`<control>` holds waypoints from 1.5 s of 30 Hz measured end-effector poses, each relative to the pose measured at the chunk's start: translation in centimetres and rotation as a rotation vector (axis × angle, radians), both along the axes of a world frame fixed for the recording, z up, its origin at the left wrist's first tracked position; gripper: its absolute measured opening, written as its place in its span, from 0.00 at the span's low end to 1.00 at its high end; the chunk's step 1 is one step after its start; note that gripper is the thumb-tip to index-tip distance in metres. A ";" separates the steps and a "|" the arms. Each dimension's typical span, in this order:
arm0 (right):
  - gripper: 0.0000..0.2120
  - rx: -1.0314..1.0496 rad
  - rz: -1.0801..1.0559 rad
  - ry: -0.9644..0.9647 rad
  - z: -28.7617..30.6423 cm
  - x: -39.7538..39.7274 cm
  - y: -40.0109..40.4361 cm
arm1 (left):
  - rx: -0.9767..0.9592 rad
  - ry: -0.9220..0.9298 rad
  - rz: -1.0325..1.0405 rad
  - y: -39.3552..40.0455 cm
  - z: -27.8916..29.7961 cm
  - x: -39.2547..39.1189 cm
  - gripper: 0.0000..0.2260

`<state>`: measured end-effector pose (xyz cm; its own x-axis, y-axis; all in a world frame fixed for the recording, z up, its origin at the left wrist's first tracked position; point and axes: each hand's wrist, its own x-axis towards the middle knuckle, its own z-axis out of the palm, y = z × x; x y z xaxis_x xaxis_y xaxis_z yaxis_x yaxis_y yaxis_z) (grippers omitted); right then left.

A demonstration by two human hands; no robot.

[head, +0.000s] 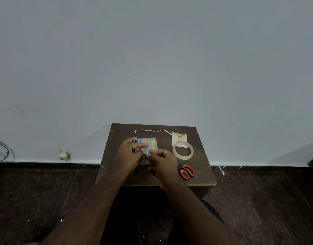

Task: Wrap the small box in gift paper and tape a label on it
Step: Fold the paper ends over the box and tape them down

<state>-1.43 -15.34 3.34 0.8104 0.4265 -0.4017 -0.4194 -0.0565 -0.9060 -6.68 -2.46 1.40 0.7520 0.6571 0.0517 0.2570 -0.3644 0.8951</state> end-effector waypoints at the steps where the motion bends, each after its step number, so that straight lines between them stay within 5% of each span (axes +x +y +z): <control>1: 0.04 -0.008 -0.005 0.001 0.0 0.0 0.1 | -0.001 0.005 -0.001 0.0 -0.1 0.0 0.10; 19: 0.05 0.008 -0.056 0.067 -0.5 -0.2 0.2 | 0.012 0.018 0.033 -0.1 -0.1 0.1 0.09; 45: 0.11 -0.061 -0.145 -0.111 -3.1 -1.0 1.5 | -0.004 -0.013 0.069 -0.2 0.0 0.5 0.11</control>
<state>-2.46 -13.88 0.20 0.9022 0.2799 -0.3282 -0.3248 -0.0596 -0.9439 -6.21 -2.66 1.37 0.7039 0.7079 0.0584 0.2700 -0.3427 0.8998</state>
